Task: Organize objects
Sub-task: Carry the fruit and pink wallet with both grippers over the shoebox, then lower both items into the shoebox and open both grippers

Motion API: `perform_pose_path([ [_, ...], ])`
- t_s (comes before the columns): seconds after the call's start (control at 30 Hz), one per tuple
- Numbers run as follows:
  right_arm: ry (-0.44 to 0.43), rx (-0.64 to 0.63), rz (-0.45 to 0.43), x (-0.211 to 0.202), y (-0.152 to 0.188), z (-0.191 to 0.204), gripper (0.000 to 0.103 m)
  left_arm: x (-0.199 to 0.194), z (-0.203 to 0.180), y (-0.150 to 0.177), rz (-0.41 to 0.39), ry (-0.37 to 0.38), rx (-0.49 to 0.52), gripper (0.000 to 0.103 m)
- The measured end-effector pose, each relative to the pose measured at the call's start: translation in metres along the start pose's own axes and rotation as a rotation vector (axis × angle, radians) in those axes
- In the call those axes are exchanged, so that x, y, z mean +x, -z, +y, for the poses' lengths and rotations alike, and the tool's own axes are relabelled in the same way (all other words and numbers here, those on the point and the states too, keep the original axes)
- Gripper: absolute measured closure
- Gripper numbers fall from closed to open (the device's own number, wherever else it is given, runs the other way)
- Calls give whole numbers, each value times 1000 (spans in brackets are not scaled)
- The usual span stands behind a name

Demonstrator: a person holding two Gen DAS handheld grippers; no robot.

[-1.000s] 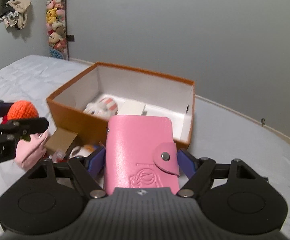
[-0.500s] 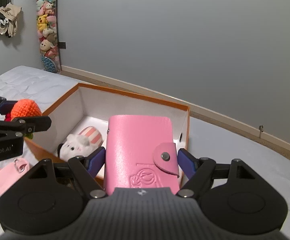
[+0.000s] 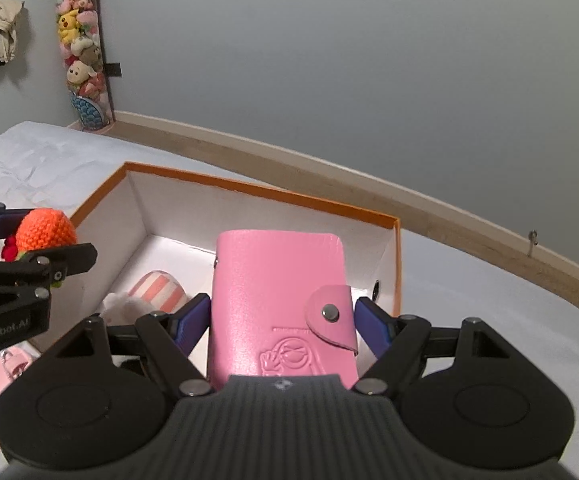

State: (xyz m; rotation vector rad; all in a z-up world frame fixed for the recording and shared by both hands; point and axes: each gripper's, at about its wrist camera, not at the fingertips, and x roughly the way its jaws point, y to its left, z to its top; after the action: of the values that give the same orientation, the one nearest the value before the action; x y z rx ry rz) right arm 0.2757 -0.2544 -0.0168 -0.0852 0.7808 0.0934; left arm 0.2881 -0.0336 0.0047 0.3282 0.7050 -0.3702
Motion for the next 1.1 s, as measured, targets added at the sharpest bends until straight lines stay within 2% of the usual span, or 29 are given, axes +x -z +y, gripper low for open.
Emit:
perform_pose_path([
  [0.2, 9, -1, 65, 30, -4, -1, 24, 20, 12, -2, 54, -14, -3, 56],
  [0.5, 20, -20, 153, 64, -5, 7, 24, 48, 11, 0, 132, -50, 30, 56],
  [1.1, 22, -36, 303, 104, -11, 13, 24, 74, -1, 7, 229, -89, 113, 52],
])
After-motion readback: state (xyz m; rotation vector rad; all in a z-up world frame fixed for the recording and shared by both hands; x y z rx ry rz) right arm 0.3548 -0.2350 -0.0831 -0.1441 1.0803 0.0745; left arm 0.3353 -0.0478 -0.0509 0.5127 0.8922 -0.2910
